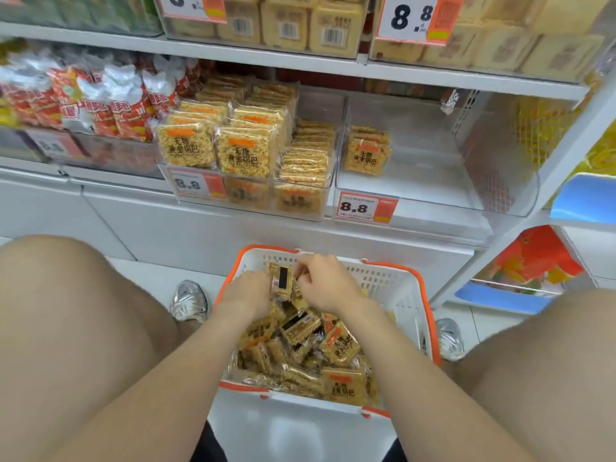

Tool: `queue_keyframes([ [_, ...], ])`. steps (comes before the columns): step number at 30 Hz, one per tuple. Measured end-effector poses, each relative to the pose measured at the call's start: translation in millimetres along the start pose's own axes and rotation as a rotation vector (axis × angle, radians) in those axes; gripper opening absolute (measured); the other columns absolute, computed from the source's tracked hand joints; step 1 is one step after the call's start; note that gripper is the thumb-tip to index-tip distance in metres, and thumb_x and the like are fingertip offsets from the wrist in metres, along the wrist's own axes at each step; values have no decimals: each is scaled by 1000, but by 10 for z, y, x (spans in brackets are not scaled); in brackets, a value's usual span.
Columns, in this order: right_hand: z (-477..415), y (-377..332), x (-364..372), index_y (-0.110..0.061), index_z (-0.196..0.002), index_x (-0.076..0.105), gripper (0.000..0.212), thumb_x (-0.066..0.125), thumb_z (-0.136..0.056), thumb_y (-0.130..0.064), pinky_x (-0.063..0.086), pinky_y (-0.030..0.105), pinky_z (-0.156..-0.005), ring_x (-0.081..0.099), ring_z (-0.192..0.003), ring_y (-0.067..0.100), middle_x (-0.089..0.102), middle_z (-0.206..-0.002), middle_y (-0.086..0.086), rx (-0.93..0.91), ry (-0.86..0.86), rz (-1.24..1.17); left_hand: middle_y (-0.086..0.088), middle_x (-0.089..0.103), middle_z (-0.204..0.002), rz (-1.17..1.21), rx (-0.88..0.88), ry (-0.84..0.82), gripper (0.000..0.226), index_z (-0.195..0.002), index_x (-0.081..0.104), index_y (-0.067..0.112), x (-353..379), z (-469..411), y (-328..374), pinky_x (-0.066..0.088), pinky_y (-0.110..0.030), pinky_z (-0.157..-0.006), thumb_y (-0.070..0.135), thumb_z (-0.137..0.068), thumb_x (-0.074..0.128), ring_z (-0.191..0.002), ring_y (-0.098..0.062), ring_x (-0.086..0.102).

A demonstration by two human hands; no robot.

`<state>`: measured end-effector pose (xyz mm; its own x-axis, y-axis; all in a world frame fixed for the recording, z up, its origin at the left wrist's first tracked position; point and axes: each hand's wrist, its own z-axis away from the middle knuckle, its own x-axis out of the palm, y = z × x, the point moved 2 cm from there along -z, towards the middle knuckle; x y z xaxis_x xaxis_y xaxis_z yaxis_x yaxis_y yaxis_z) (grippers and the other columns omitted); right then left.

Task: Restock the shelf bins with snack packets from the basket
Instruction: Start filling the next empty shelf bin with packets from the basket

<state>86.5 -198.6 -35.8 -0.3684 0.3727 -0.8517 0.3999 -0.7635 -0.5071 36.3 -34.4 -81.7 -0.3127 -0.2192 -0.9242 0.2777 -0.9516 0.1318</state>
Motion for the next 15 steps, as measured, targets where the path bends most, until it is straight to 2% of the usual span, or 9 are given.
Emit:
queue_keyframes([
  [4,144,255,225,-21,-100,71,24,50,-92,-12,59,42,-81,65,-95,23,70,-101,1,6,-76,78,-11,66,-126,-98,16,-132,40,-127,63,16,381,-25,-129,57,-47,-96,-3,-93,52,-115,-33,64],
  [7,231,337,345,-22,-97,68,22,50,-92,-10,58,45,-81,63,-92,23,67,-100,1,14,-104,114,-18,49,-148,-217,64,-144,57,-142,50,15,556,-74,-183,48,-50,-108,-6,-90,54,-136,-41,47],
  [9,269,344,411,-22,-98,68,23,50,-93,-9,58,45,-85,63,-94,22,68,-102,0,11,-125,109,-20,39,-155,-253,81,-127,61,-146,45,15,605,-74,-182,47,-50,-110,-6,-91,58,-141,-42,42],
  [12,307,345,489,-22,-102,70,25,50,-95,-9,57,44,-94,65,-94,18,70,-103,-2,5,-133,86,-12,48,-147,-310,148,-56,58,-141,49,18,601,-46,-153,49,-45,-105,-2,-90,66,-132,-35,53],
  [15,314,331,524,-23,-105,71,27,50,-96,-10,60,44,-85,65,-90,16,70,-104,-3,2,-133,57,-7,58,-136,-270,183,-41,46,-133,54,18,592,-35,-123,51,-41,-98,4,-92,69,-123,-31,60],
])
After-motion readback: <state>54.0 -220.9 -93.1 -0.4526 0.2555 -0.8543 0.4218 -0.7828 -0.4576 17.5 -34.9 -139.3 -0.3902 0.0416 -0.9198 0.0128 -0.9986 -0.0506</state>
